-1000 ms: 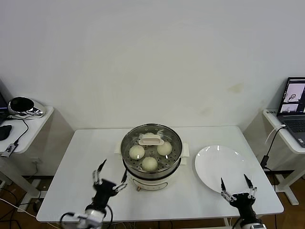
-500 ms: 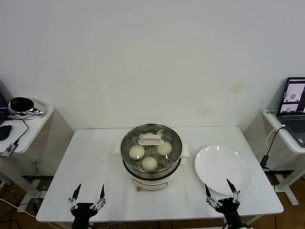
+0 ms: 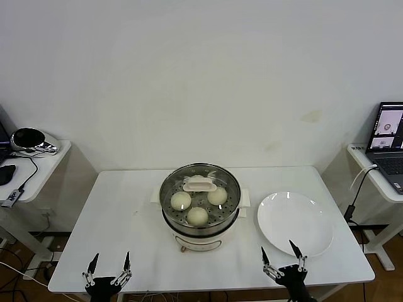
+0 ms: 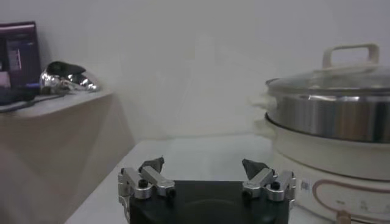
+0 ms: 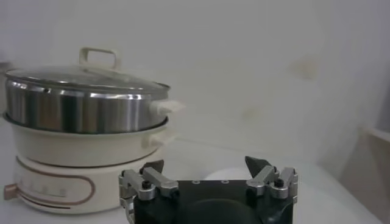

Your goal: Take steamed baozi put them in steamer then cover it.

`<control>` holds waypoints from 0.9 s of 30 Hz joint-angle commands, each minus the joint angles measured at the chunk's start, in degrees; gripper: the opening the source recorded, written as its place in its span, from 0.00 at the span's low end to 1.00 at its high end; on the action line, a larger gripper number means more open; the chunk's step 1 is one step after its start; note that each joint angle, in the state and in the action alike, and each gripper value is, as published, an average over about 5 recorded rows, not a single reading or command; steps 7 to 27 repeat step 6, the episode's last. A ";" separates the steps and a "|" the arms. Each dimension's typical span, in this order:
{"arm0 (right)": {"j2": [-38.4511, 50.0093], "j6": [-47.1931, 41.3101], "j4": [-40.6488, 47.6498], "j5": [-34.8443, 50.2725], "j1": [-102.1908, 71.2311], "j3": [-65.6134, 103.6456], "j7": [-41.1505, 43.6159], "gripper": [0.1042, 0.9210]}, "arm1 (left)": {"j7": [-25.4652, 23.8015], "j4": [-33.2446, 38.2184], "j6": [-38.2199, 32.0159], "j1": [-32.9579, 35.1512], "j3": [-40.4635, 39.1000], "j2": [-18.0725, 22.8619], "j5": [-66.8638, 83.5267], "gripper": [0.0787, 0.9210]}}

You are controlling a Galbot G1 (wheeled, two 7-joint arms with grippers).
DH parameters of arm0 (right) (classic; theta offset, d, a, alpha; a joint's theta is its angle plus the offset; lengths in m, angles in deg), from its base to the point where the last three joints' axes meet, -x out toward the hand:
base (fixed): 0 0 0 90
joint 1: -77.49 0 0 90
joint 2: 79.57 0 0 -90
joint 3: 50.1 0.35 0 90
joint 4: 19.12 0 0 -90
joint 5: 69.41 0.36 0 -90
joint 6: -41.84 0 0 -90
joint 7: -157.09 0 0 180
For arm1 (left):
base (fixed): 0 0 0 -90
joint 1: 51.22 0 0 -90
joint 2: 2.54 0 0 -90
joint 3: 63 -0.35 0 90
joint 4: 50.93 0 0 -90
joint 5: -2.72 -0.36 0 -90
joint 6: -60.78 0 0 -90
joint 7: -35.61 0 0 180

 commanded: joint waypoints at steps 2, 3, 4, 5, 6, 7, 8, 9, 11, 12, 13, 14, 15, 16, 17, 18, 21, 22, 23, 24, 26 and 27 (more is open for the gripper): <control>-0.17 -1.08 -0.35 -1.14 -0.66 -1.78 -1.14 0.88 | -0.88 -0.40 -0.70 1.06 0.20 0.49 1.18 0.88; -0.16 -1.12 -0.32 -1.26 -0.69 -1.80 -1.21 0.88 | -1.02 -0.35 -0.65 1.17 0.12 0.51 1.16 0.88; -0.13 -1.13 -0.29 -1.32 -0.71 -1.81 -1.25 0.88 | -1.14 -0.36 -0.61 1.26 0.07 0.51 1.15 0.88; -0.12 -1.13 -0.27 -1.34 -0.72 -1.82 -1.27 0.88 | -1.22 -0.37 -0.60 1.31 0.04 0.50 1.13 0.88; -0.12 -1.12 -0.26 -1.37 -0.72 -1.82 -1.29 0.88 | -1.29 -0.39 -0.60 1.35 0.03 0.49 1.11 0.88; -0.12 -1.12 -0.26 -1.37 -0.72 -1.82 -1.29 0.88 | -1.29 -0.39 -0.60 1.35 0.03 0.49 1.11 0.88; -0.12 -1.12 -0.26 -1.37 -0.72 -1.82 -1.29 0.88 | -1.29 -0.39 -0.60 1.35 0.03 0.49 1.11 0.88; -0.12 -1.12 -0.26 -1.37 -0.72 -1.82 -1.29 0.88 | -1.29 -0.39 -0.60 1.35 0.03 0.49 1.11 0.88; -0.12 -1.12 -0.26 -1.37 -0.72 -1.82 -1.29 0.88 | -1.29 -0.39 -0.60 1.35 0.03 0.49 1.11 0.88; -0.12 -1.12 -0.26 -1.37 -0.72 -1.82 -1.29 0.88 | -1.29 -0.39 -0.60 1.35 0.03 0.49 1.11 0.88; -0.12 -1.12 -0.26 -1.37 -0.72 -1.82 -1.29 0.88 | -1.29 -0.39 -0.60 1.35 0.03 0.49 1.11 0.88; -0.12 -1.12 -0.26 -1.37 -0.72 -1.82 -1.29 0.88 | -1.29 -0.39 -0.60 1.35 0.03 0.49 1.11 0.88; -0.12 -1.12 -0.26 -1.37 -0.72 -1.82 -1.29 0.88 | -1.29 -0.39 -0.60 1.35 0.03 0.49 1.11 0.88; -0.12 -1.12 -0.26 -1.37 -0.72 -1.82 -1.29 0.88 | -1.29 -0.39 -0.60 1.35 0.03 0.49 1.11 0.88; -0.12 -1.12 -0.26 -1.37 -0.72 -1.82 -1.29 0.88 | -1.29 -0.39 -0.60 1.35 0.03 0.49 1.11 0.88; -0.12 -1.12 -0.26 -1.37 -0.72 -1.82 -1.29 0.88 | -1.29 -0.39 -0.60 1.35 0.03 0.49 1.11 0.88; -0.12 -1.12 -0.26 -1.37 -0.72 -1.82 -1.29 0.88 | -1.29 -0.39 -0.60 1.35 0.03 0.49 1.11 0.88; -0.12 -1.12 -0.26 -1.37 -0.72 -1.82 -1.29 0.88 | -1.29 -0.39 -0.60 1.35 0.03 0.49 1.11 0.88; -0.12 -1.12 -0.26 -1.37 -0.72 -1.82 -1.29 0.88 | -1.29 -0.39 -0.60 1.35 0.03 0.49 1.11 0.88; -0.12 -1.12 -0.26 -1.37 -0.72 -1.82 -1.29 0.88 | -1.29 -0.39 -0.60 1.35 0.03 0.49 1.11 0.88; -0.12 -1.12 -0.26 -1.37 -0.72 -1.82 -1.29 0.88 | -1.29 -0.39 -0.60 1.35 0.03 0.49 1.11 0.88; -0.12 -1.12 -0.26 -1.37 -0.72 -1.82 -1.29 0.88 | -1.29 -0.39 -0.60 1.35 0.03 0.49 1.11 0.88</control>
